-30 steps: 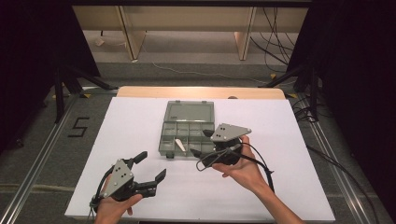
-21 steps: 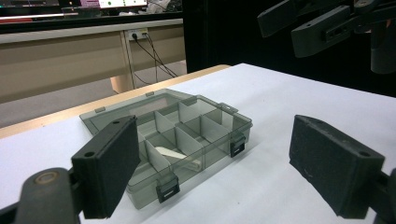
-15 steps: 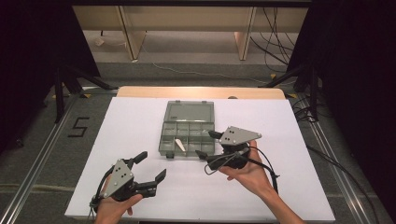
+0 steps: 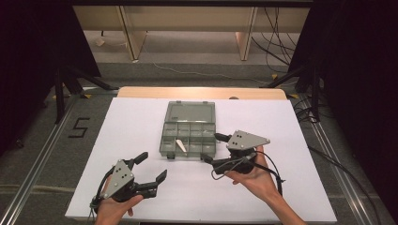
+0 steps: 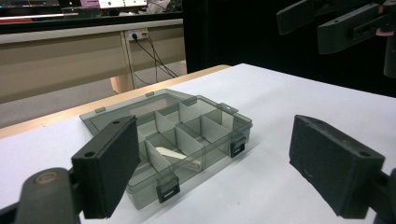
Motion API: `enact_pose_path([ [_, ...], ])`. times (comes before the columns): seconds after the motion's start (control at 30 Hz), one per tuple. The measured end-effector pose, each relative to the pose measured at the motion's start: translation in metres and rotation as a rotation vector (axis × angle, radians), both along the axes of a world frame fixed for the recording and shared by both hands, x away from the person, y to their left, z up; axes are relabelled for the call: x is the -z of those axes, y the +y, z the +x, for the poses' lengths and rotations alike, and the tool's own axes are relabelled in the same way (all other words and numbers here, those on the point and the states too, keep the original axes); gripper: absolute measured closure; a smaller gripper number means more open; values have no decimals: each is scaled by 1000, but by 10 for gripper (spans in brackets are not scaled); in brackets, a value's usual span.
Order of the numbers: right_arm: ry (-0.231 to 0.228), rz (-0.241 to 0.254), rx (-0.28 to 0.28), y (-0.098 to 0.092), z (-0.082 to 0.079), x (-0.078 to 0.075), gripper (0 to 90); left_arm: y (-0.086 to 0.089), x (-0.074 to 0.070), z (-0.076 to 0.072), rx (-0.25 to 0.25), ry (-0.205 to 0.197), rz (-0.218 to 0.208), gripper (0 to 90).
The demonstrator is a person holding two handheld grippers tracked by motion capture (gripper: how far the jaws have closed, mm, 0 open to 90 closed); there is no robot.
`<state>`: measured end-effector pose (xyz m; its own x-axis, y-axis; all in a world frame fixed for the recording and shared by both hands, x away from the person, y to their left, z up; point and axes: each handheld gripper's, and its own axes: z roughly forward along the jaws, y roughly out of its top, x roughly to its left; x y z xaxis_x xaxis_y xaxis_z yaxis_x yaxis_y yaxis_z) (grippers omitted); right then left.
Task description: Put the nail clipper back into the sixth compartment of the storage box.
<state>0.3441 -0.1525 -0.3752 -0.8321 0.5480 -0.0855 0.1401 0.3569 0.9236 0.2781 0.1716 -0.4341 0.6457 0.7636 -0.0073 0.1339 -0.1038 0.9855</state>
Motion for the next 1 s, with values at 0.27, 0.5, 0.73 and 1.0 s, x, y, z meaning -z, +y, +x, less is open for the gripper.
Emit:
enact_pose_path([
  [0.27, 8, 18, 6, -9, -3, 0, 233, 0, 0, 0, 3, 0, 2, 157],
  [0.5, -16, 43, 24, -18, -5, 0, 235, 0, 0, 0, 2, 1, 2, 157],
  [0.73, -11, 53, 28, -24, -10, 3, 233, 0, 0, 0, 4, 1, 3, 157],
  [1.0, -6, 69, 36, -32, -14, 7, 233, 0, 0, 0, 4, 1, 3, 157],
])
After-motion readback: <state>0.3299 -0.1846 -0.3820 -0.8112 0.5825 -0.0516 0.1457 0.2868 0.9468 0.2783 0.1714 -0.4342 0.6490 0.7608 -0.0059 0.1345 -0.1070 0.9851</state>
